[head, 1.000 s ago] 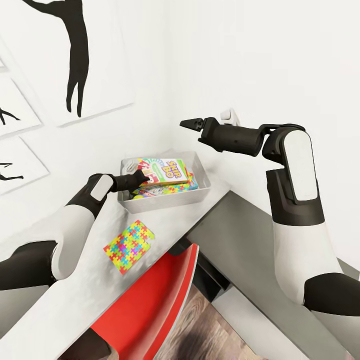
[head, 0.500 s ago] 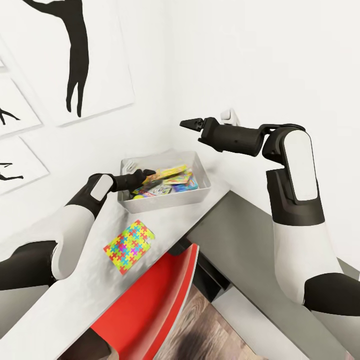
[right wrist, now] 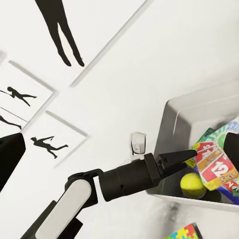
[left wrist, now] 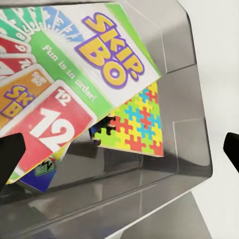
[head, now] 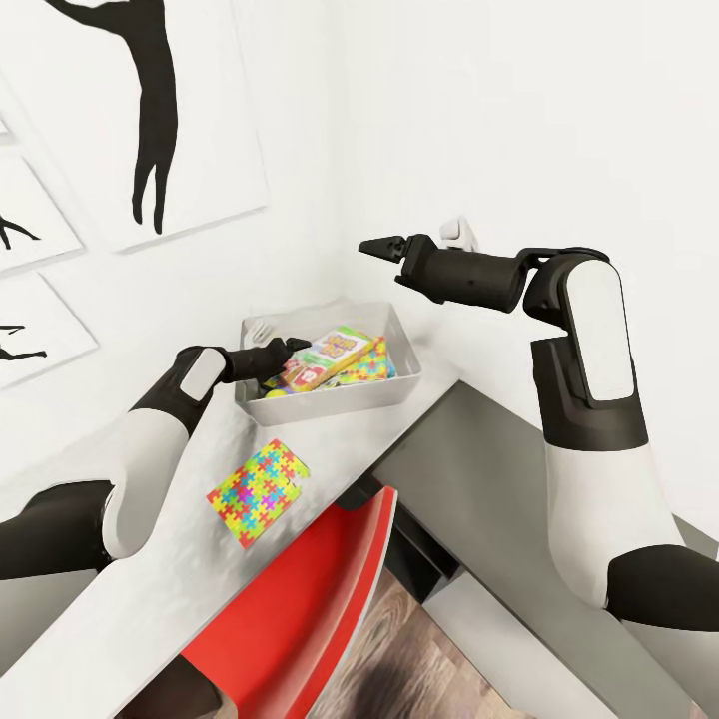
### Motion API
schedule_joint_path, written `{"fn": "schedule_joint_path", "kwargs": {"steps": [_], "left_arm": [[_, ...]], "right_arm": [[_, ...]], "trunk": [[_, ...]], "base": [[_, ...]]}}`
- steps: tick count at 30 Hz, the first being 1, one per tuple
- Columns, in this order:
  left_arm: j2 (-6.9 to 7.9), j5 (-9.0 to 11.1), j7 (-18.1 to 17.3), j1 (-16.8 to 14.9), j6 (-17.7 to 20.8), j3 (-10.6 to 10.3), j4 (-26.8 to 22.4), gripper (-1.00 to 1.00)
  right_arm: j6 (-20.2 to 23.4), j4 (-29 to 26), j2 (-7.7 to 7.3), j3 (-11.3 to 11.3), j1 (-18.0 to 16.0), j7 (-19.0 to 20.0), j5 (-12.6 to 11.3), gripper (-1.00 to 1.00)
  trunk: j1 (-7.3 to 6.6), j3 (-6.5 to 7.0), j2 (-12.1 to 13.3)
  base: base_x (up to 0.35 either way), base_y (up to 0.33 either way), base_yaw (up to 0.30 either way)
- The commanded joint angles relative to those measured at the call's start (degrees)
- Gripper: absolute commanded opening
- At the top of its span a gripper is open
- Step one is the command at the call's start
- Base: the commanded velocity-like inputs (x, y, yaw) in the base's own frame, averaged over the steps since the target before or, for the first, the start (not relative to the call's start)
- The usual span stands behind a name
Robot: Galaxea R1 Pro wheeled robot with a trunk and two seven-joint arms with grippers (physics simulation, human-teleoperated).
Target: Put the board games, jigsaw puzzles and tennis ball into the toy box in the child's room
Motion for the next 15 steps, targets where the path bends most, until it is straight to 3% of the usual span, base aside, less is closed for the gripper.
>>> {"fn": "schedule_joint_path", "kwargs": {"steps": [1,15], "left_arm": [[-0.03,-0.09,-0.15,-0.05,0.40,0.35,0.00,1.00],[0.08,-0.09,-0.24,-0.05,0.44,0.35,-0.11,1.00]], "right_arm": [[0.10,-0.03,0.02,-0.02,-0.06,-0.60,-0.52,1.00],[0.02,-0.03,0.02,-0.08,-0.06,-0.56,-0.52,1.00]], "trunk": [[0.03,-0.10,-0.10],[0.03,-0.10,-0.10]], "base": [[0.000,0.000,0.000],[0.000,0.000,0.000]]}}
